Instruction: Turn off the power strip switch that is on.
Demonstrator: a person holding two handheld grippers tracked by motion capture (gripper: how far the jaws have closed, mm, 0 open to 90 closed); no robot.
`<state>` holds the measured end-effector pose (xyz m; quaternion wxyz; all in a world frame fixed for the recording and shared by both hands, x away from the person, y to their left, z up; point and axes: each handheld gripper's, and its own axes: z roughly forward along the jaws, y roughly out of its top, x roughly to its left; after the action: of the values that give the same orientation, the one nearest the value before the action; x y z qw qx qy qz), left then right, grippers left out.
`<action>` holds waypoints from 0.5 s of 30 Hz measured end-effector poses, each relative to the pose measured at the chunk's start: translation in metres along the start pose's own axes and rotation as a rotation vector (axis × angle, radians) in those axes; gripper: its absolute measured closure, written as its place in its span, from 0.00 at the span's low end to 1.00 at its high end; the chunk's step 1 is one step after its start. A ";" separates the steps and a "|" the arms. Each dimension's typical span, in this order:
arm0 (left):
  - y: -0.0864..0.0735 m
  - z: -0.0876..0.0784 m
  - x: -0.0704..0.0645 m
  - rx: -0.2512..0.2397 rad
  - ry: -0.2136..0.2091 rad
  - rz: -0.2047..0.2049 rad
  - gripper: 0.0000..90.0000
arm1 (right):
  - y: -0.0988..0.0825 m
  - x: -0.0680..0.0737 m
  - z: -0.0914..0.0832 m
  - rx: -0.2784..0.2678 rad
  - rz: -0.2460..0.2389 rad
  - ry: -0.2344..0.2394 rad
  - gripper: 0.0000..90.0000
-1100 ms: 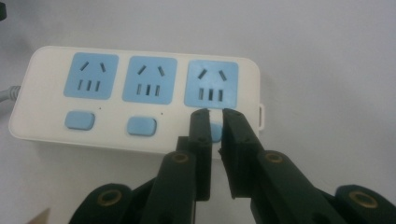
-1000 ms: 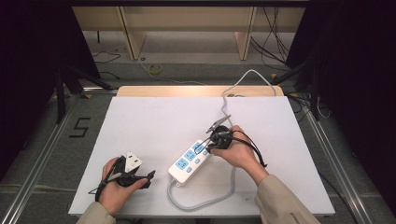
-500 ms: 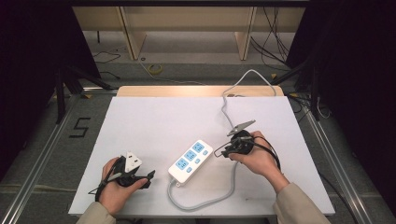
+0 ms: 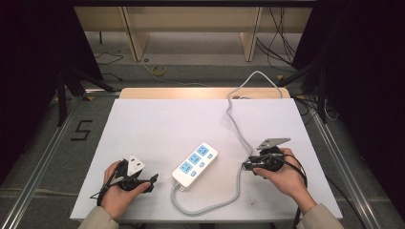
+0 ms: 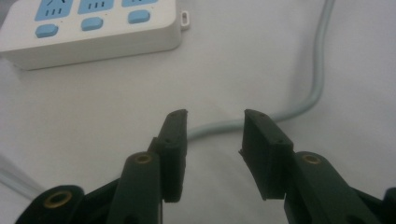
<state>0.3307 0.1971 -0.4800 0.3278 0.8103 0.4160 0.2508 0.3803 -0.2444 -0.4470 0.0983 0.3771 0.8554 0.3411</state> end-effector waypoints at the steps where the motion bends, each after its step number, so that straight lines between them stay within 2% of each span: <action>1: 0.000 0.000 0.000 0.000 0.000 0.000 0.20 | -0.003 -0.001 -0.002 -0.006 0.000 -0.003 0.67; 6: 0.000 0.000 0.000 0.001 0.000 0.000 0.20 | -0.020 -0.008 -0.011 -0.050 0.019 -0.018 0.63; 15: -0.001 0.000 0.001 0.005 -0.001 -0.004 0.20 | -0.044 -0.008 -0.014 -0.075 0.040 -0.037 0.57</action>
<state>0.3309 0.1981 -0.4807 0.3267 0.8104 0.4179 0.2487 0.3541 -0.2786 -0.4660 0.1213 0.3963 0.8324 0.3678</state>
